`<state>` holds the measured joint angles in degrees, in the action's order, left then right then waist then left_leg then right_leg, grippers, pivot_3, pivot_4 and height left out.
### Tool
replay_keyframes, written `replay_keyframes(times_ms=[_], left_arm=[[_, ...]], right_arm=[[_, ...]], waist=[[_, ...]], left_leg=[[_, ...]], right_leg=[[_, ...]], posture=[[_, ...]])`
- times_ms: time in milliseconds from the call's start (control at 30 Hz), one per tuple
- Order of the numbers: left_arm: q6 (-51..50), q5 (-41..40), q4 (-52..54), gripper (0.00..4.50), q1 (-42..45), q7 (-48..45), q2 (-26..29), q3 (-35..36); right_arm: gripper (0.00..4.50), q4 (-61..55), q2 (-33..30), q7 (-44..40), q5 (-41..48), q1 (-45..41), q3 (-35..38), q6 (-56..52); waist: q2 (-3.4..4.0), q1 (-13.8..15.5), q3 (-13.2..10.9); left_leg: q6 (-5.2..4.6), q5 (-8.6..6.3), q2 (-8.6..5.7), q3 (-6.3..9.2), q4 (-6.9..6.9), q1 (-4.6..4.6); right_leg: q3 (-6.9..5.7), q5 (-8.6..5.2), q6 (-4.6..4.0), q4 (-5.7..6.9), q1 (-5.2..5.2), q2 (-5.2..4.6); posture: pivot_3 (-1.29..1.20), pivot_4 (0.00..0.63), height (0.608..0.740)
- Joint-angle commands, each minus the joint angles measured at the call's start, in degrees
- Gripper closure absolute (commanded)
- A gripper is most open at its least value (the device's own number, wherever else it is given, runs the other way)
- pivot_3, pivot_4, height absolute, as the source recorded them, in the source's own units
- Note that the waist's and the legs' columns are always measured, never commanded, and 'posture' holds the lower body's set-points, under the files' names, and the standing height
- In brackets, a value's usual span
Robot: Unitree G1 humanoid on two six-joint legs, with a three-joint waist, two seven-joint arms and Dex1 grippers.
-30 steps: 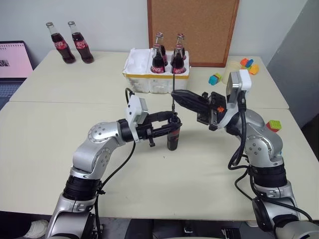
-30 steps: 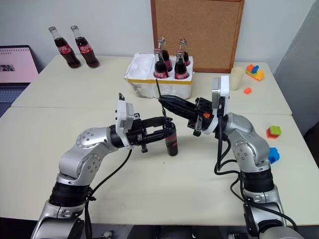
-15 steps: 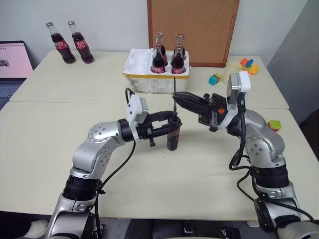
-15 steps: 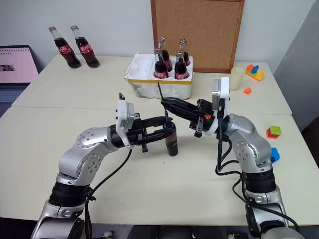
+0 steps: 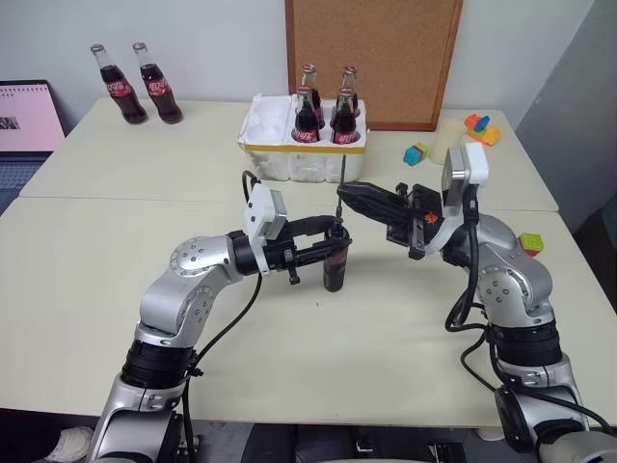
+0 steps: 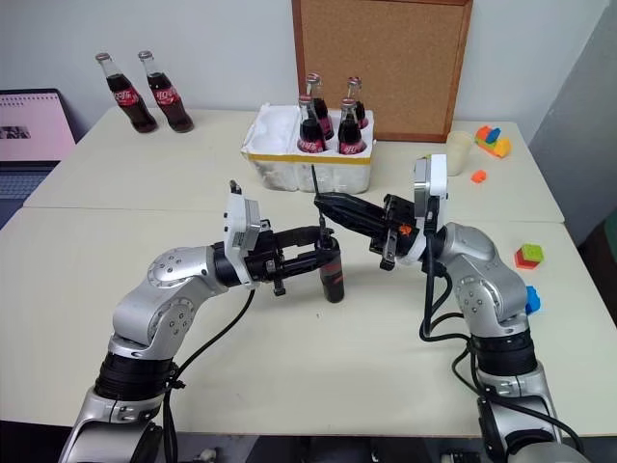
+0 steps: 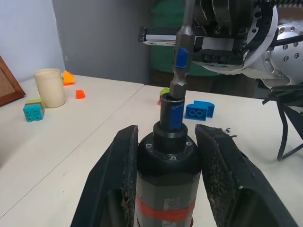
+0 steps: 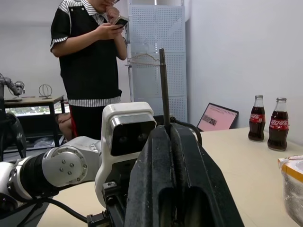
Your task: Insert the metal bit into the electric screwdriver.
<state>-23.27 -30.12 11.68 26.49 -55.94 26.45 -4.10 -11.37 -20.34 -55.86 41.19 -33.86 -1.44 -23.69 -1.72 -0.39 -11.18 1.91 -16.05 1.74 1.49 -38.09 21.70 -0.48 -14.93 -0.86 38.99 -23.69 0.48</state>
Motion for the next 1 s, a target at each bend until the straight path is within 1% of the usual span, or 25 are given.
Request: replay_keyframes(times_ms=[33, 233, 400, 700, 1000], left_arm=[[-0.06, -0.16, 0.82, 2.97, -0.62, -1.27, 0.54, -0.75], [0.14, -0.12, 0.65, 2.97, -0.65, -1.74, 0.56, -0.91], [0.25, -0.07, 0.23, 2.97, -0.52, -2.02, 0.58, -0.87], [0.39, 0.0, -0.11, 2.97, -0.38, -2.21, 0.71, -0.87], [0.59, 0.11, -0.48, 2.97, -0.08, -2.66, 0.68, -1.02]], right_arm=[[4.5, 0.94, -2.29, -0.86, -1.14, -1.79, -1.6, -3.43], [4.5, 2.69, -4.43, -2.91, -0.93, -4.87, -2.18, -5.76], [4.5, 3.62, -4.83, -4.82, -0.81, -6.59, -2.25, -5.63], [4.5, 3.73, -7.28, -9.8, -1.63, -7.63, -3.33, -5.9], [4.5, 7.15, -7.55, -11.9, -3.0, -9.8, -3.74, -6.86]], waist=[[0.0, -0.01, 0.0], [0.0, 0.01, 0.0], [0.0, 0.02, 0.0], [0.0, 0.05, 0.0], [0.0, 0.02, 0.01]], left_leg=[[0.0, 0.0, 0.0, 0.0, 0.0, -0.02], [0.0, 0.0, -0.01, 0.01, 0.0, -0.1], [0.0, 0.0, 0.0, 0.01, 0.0, -0.12], [-0.01, 0.0, 0.0, 0.01, 0.0, -0.12], [-0.01, 0.0, 0.0, 0.0, 0.0, -0.14]], right_leg=[[0.0, 0.0, 0.0, 0.0, 0.01, 0.0], [-0.02, -0.02, 0.02, -0.01, 0.11, 0.0], [-0.02, -0.02, 0.02, -0.03, 0.14, -0.01], [-0.02, -0.02, 0.02, -0.04, 0.15, -0.03], [-0.02, -0.02, 0.03, -0.03, 0.16, -0.03]], posture=[[0.0, 0.15, 0.74], [0.0, 0.15, 0.74], [0.0, 0.15, 0.74], [0.0, 0.15, 0.74], [0.0, 0.15, 0.74]])
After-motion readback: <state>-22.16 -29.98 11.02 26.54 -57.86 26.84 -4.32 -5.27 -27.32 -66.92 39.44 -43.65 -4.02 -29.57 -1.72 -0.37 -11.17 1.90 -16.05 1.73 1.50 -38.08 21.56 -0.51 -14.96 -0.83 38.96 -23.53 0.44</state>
